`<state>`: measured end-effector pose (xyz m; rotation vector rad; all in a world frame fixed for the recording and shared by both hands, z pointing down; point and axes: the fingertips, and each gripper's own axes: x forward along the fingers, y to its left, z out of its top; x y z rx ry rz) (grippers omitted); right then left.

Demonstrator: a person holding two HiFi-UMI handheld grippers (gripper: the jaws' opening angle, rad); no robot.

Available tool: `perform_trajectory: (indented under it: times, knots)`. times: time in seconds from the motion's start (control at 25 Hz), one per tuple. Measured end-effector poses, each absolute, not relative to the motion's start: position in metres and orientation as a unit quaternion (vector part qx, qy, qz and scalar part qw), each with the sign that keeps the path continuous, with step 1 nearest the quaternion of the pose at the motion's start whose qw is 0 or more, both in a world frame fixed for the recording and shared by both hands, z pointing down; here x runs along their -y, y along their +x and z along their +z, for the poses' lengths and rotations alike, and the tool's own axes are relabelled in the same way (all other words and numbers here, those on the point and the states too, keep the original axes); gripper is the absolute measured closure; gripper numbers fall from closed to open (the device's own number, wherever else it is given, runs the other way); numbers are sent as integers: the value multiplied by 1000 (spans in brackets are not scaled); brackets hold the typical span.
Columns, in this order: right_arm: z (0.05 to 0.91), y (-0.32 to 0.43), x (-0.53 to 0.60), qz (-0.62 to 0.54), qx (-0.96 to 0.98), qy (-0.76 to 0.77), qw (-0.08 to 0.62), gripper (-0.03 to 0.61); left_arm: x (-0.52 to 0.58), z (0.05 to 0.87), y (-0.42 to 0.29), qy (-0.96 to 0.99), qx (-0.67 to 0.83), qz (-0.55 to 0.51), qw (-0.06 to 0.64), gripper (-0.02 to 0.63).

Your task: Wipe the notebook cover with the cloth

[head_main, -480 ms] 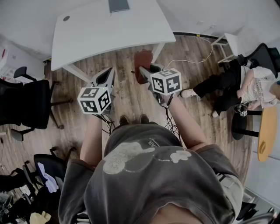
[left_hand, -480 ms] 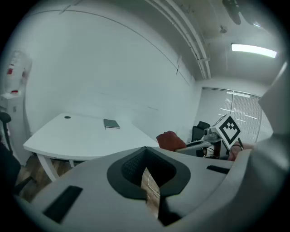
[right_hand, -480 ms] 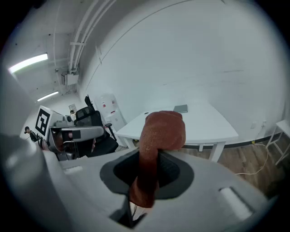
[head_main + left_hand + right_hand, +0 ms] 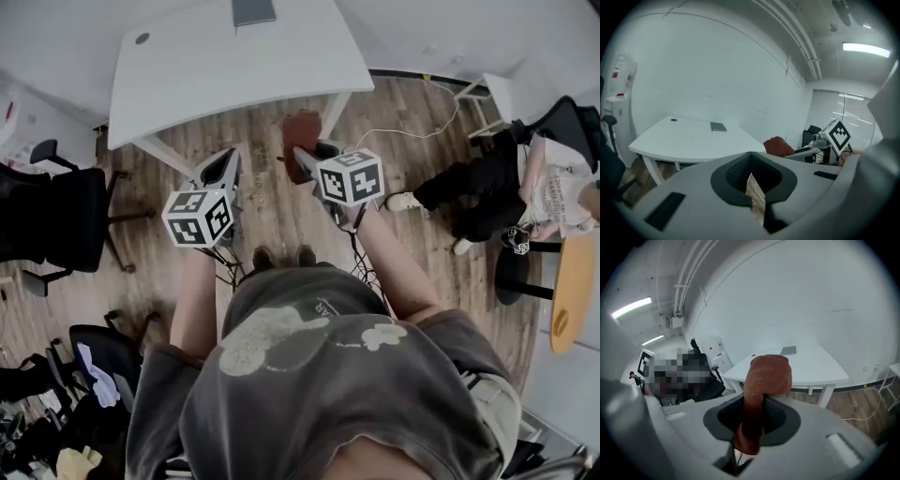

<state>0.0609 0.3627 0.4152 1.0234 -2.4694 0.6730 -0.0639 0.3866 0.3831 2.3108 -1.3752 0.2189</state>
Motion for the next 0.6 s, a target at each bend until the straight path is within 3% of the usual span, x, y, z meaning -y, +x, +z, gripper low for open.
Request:
perform_trajectory:
  times: [0.6]
  knots:
    - [430, 102, -359, 248, 889, 335, 191, 502, -403, 401, -32, 809, 533, 86, 232, 606]
